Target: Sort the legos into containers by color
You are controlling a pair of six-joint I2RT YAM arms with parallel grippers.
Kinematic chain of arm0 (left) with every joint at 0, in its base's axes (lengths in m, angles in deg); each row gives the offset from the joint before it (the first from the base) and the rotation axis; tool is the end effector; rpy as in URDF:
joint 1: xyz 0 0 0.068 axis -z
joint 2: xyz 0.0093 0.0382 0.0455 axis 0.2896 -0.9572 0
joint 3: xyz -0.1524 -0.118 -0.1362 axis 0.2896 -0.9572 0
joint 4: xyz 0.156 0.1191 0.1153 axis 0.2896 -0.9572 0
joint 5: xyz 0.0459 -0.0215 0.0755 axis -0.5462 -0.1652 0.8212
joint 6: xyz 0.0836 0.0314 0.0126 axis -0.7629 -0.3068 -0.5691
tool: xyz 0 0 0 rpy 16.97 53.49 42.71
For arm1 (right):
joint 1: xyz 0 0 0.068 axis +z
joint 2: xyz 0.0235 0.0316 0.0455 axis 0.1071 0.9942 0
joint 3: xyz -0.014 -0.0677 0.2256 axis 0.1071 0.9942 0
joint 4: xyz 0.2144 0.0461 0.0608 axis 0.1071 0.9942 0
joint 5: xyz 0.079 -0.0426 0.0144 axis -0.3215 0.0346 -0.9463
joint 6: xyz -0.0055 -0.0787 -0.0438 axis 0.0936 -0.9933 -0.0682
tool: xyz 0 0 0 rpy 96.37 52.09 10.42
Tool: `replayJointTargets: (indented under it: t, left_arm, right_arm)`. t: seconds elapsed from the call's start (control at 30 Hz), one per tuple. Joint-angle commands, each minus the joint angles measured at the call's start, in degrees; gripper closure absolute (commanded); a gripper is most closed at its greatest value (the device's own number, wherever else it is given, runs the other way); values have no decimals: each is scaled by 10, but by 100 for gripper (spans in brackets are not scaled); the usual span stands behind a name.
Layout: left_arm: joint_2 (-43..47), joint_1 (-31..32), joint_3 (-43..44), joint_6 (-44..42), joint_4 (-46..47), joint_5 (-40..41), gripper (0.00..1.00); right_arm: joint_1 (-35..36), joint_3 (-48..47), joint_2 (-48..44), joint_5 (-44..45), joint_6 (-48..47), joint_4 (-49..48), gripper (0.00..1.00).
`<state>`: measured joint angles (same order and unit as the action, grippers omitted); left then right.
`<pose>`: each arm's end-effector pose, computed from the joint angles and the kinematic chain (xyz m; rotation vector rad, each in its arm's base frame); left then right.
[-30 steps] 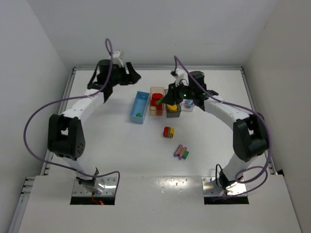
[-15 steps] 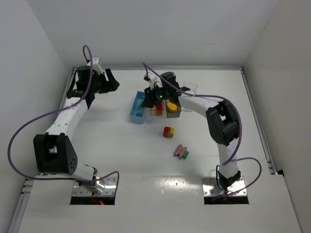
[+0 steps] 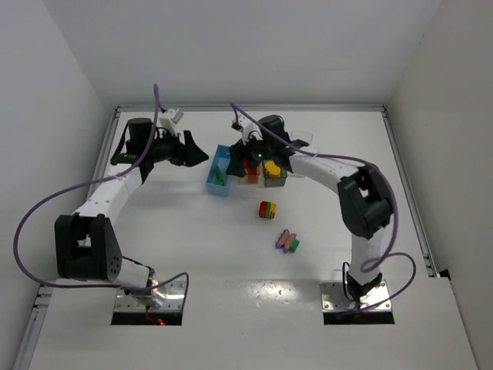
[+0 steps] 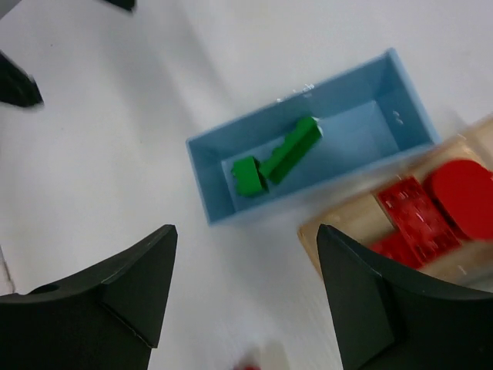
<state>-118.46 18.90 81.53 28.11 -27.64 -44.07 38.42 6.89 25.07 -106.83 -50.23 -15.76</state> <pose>0.3181 -0.0632 0.2509 0.2316 2.0616 -0.8848 0.3484 0.2662 0.1790 -0.7978 2.0997 0.9230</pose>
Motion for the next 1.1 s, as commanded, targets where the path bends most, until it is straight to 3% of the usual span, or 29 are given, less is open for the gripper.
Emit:
replayJointTargets:
  t: [0.0,0.2,0.37,0.5,0.77,1.07]
  left_arm:
    - [17,50,-10,-117,13,-170,26]
    - [-69,167,51,-339,-180,-188,29]
    - [-139,251,83,-449,-189,-155,34]
    - [-193,287,103,-521,-194,-114,35]
    - [-240,312,110,-564,-141,-58,32]
    - [-280,334,140,-581,-120,-40,32]
  right_arm:
    - [-35,51,-132,3,-28,-12,26]
    - [-129,151,-280,3,-103,132,29]
    - [-210,214,-367,2,-148,222,33]
    - [-248,209,-410,32,-168,295,33]
    - [-329,227,-466,22,-162,329,32]
    - [-354,237,-490,0,-145,335,32]
